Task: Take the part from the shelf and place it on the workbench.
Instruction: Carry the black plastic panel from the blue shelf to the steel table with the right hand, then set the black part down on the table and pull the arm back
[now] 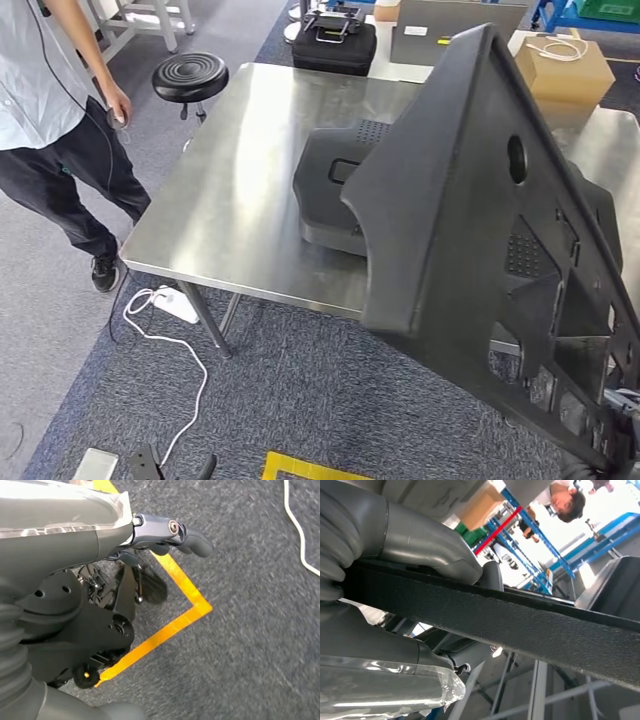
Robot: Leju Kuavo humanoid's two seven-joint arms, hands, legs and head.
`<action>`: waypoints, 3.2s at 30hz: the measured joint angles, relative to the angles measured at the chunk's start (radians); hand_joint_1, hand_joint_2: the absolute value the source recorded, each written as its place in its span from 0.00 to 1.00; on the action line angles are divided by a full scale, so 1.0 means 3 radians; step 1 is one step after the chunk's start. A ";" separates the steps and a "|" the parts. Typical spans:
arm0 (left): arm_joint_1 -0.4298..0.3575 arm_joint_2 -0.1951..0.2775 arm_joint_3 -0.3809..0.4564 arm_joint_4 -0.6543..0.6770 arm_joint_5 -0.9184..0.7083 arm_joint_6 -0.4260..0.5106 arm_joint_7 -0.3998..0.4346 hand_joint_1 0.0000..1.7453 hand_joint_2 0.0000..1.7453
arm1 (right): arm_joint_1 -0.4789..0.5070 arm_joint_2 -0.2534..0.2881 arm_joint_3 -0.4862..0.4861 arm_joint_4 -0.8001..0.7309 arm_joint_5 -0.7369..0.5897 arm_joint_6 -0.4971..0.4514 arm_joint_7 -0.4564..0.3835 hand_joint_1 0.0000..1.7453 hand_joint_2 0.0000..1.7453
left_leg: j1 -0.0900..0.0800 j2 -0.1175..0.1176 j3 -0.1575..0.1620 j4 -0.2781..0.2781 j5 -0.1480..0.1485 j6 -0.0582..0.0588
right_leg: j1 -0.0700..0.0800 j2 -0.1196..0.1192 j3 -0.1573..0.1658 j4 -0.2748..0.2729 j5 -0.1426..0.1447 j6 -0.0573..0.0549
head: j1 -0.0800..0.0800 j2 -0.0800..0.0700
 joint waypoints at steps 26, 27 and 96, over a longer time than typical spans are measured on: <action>-0.0032 -0.0030 -0.0001 -0.0001 -0.0002 0.0144 0.0093 0.00 1.00 | 0.0023 -0.0083 -0.0015 -0.0027 -0.0028 -0.0002 0.0038 1.00 1.00 | 0.0011 -0.0007 0.0406 -0.0201 -0.0172 0.0023 | 0.0021 -0.0011 -0.0230 -0.0009 0.0211 -0.0014 | -0.0005 0.0000; -0.0033 -0.0030 -0.0002 -0.0001 -0.0002 0.0150 0.0104 0.00 1.00 | 0.0016 -0.0089 -0.0014 -0.0027 -0.0032 -0.0002 0.0046 1.00 1.00 | 0.0014 -0.0007 0.0413 -0.0219 -0.0183 0.0009 | 0.0023 -0.0011 -0.0234 -0.0008 0.0210 -0.0015 | -0.0005 0.0000; -0.0180 -0.0082 -0.0425 -0.0001 -0.0002 -0.0027 0.0361 0.00 0.00 | -0.2679 -0.1373 0.0417 0.2558 0.1564 0.0969 0.1899 1.00 1.00 | -0.0004 -0.0004 0.0441 -0.0245 -0.0203 -0.0012 | 0.0007 -0.0020 -0.0221 -0.0008 0.0215 -0.0009 | -0.0003 0.0000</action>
